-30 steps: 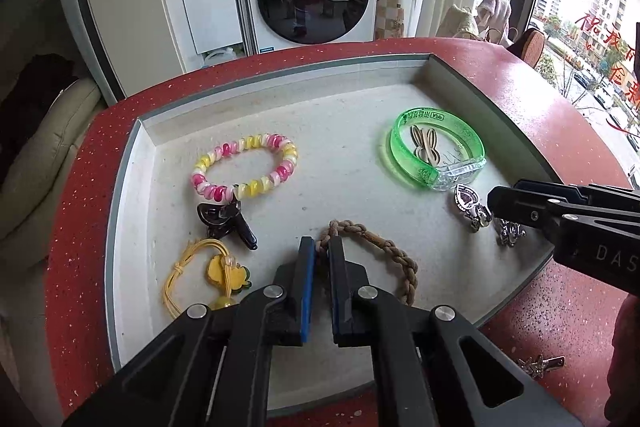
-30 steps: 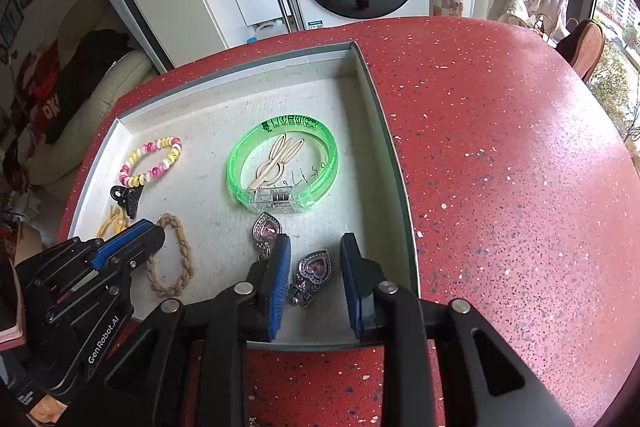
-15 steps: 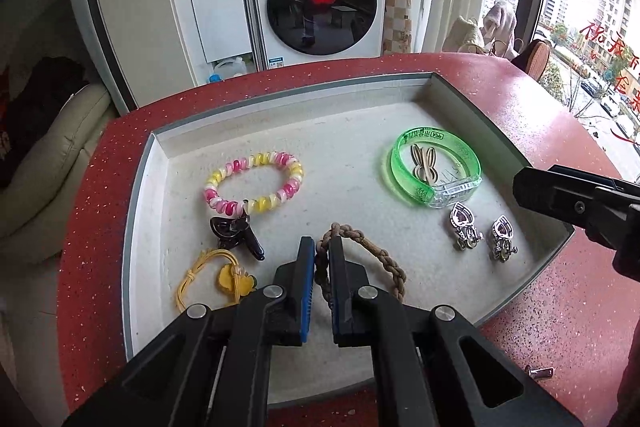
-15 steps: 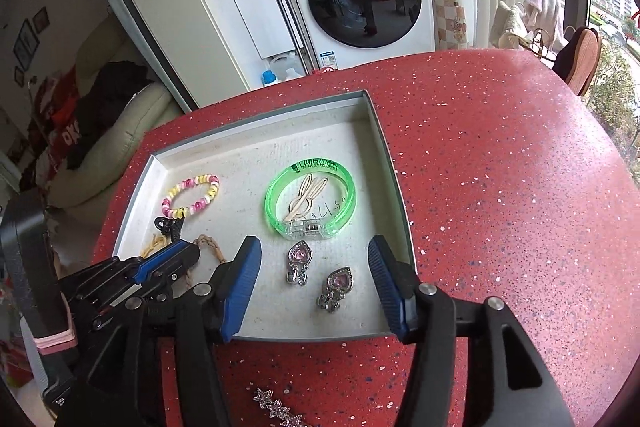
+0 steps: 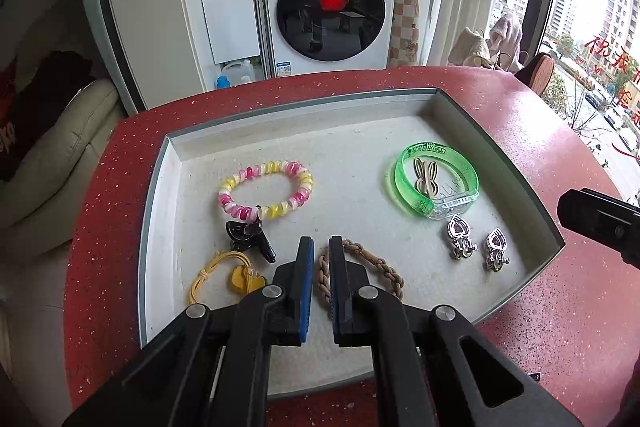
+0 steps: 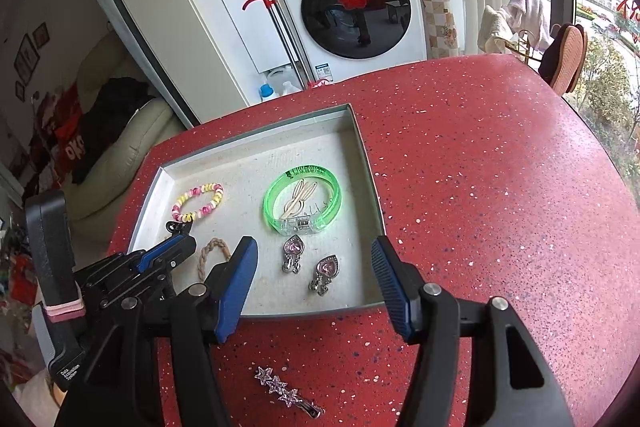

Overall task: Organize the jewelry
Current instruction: 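Withdraw both open tools from the tray over the last two items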

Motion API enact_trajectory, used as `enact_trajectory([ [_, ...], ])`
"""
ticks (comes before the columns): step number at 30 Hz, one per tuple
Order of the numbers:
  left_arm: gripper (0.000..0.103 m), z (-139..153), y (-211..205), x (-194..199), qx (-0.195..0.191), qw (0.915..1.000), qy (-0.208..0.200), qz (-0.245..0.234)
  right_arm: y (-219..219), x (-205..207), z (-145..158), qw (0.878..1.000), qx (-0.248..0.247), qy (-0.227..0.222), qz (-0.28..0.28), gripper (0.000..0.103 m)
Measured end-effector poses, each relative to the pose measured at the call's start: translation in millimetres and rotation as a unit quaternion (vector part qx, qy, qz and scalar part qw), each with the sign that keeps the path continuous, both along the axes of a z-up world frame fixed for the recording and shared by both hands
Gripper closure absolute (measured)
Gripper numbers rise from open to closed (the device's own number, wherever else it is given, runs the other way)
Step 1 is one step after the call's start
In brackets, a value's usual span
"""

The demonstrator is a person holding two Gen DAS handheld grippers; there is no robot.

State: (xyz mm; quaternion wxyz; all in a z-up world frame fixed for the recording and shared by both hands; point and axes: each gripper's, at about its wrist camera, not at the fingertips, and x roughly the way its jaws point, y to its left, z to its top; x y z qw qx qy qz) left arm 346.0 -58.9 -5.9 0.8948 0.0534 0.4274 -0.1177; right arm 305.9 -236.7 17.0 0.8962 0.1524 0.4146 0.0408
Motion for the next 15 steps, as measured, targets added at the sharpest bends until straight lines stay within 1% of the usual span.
enact_trajectory([
  [1, 0.02, 1.6, 1.5, -1.0, -0.001, 1.0, 0.0, 0.002, -0.2, -1.7, 0.2, 1.0, 0.0, 0.0, 0.0, 0.039],
  [2, 0.0, 3.9, 3.7, -2.4, 0.001, 0.9999, -0.003, 0.012, -0.3, -2.9, 0.4, 1.0, -0.001, 0.001, 0.001, 0.039],
  [3, 0.0, 8.2, 6.3, -5.9, -0.002, 0.9994, -0.025, 0.023, -0.3, -3.9, 0.4, 1.0, -0.001, 0.001, 0.002, 0.039],
  [7, 0.0, 12.5, 9.1, -8.0, -0.002, 0.9994, -0.029, 0.018, -1.0, -9.6, 1.1, 1.0, 0.002, 0.001, 0.003, 0.037],
  [9, 0.0, 14.9, 11.5, -12.4, 0.0, 0.9991, -0.037, 0.022, -0.6, -12.4, 2.4, 1.0, 0.003, 0.002, 0.006, 0.036],
  [11, 0.0, 16.4, 15.3, -17.0, -0.005, 0.9989, -0.039, 0.025, 0.7, -16.8, 4.9, 1.0, 0.005, -0.004, 0.01, 0.032],
  [12, 0.0, 17.6, 16.4, -20.7, -0.007, 0.9989, -0.039, 0.027, 1.9, -19.4, 6.5, 1.0, 0.004, -0.007, 0.013, 0.023],
  [13, 0.0, 18.1, 17.8, -23.3, -0.009, 0.9988, -0.04, 0.028, 3.7, -22.5, 8.4, 1.0, 0.003, -0.012, 0.016, 0.019],
  [14, 0.0, 19.2, 19.2, -26.6, -0.01, 0.9987, -0.041, 0.029, 5.7, -26.3, 10.3, 1.0, 0.0, -0.017, 0.018, 0.019],
  [15, 0.0, 21.4, 20.5, -30.8, -0.01, 0.9986, -0.042, 0.029, 8.2, -29.0, 11.7, 1.0, -0.005, -0.021, 0.021, 0.015],
])
